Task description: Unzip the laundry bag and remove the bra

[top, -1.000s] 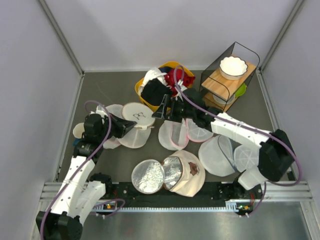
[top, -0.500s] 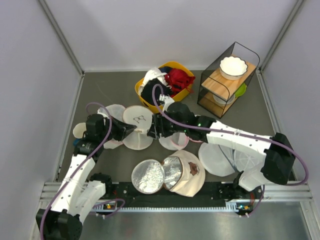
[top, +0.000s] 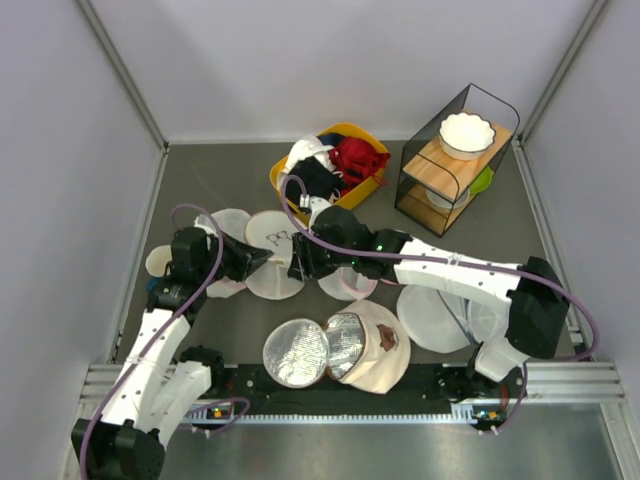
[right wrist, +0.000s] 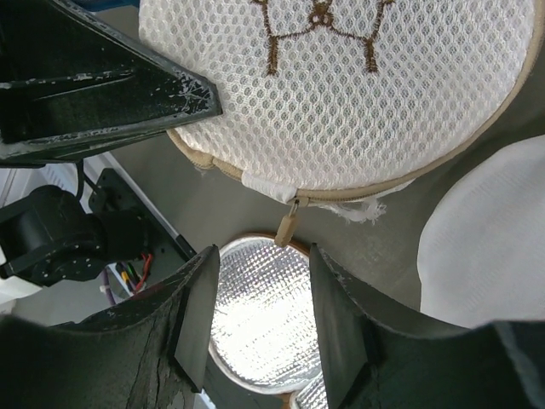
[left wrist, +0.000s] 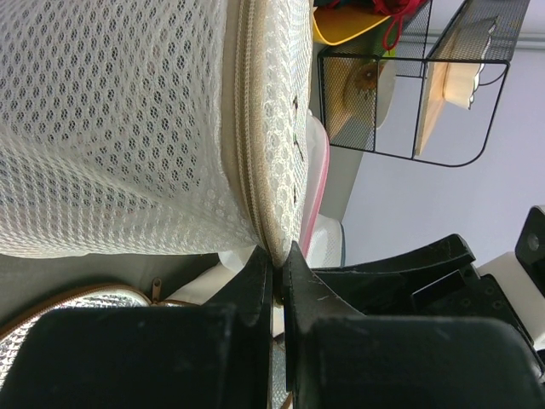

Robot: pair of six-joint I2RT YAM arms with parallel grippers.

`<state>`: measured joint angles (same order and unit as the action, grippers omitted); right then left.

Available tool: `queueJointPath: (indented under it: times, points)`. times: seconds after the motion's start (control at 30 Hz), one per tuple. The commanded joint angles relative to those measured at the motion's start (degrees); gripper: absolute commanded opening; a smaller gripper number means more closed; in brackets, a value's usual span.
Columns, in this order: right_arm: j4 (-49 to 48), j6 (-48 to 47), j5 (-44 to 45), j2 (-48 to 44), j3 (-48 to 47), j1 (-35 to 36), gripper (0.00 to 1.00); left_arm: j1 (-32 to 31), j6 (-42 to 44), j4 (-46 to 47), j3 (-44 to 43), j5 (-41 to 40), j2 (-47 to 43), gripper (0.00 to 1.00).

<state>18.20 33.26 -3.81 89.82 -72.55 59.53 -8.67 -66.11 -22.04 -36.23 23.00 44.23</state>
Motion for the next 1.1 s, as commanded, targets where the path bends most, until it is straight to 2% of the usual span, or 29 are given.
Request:
queueJointPath:
  times: [0.0,0.17,0.27,0.3,0.4,0.53,0.7,0.83,1.07]
  points:
    - [0.0,-1.18,1.26,1.76,-3.91,0.68,0.47,-0.03,0.01,1.04,-2.27,-0.06,-1.16,0.0]
    - [0.09,-1.44,2.49,3.51,-5.14,0.77,0.44,-0.03,-0.08,1.3,-2.27,0.02,-1.07,0.0]
    - [0.17,-1.26,2.84,4.13,-5.67,0.68,0.36,-0.03,-0.08,1.3,-2.36,0.11,-1.07,0.0]
    - [0.35,-1.26,3.28,4.13,-5.67,0.76,0.32,-0.03,-0.08,1.39,-2.36,0.2,-1.07,0.0]
    - [0.61,-1.44,6.01,3.35,-5.06,0.16,0.0,-0.03,0.01,1.21,-2.44,0.29,-1.25,0.0]
    - [0.61,-0.91,5.49,0.89,-2.25,-3.0,0.0,0.05,0.98,0.07,-2.62,-0.59,-1.16,0.0]
    - [0.61,-1.96,6.97,-5.7,6.19,-7.32,0.0,0.4,4.23,-1.86,-4.9,-1.47,-0.37,0.0]
    - [1.05,-5.74,6.38,-10.97,9.88,-7.32,0.0,0.93,8.0,-3.62,-9.28,-0.59,4.45,0.0]
    - [1.32,-6.8,-0.31,-10.99,7.43,-5.39,0.0,2.34,17.31,-1.87,-17.46,2.22,17.63,0.0]
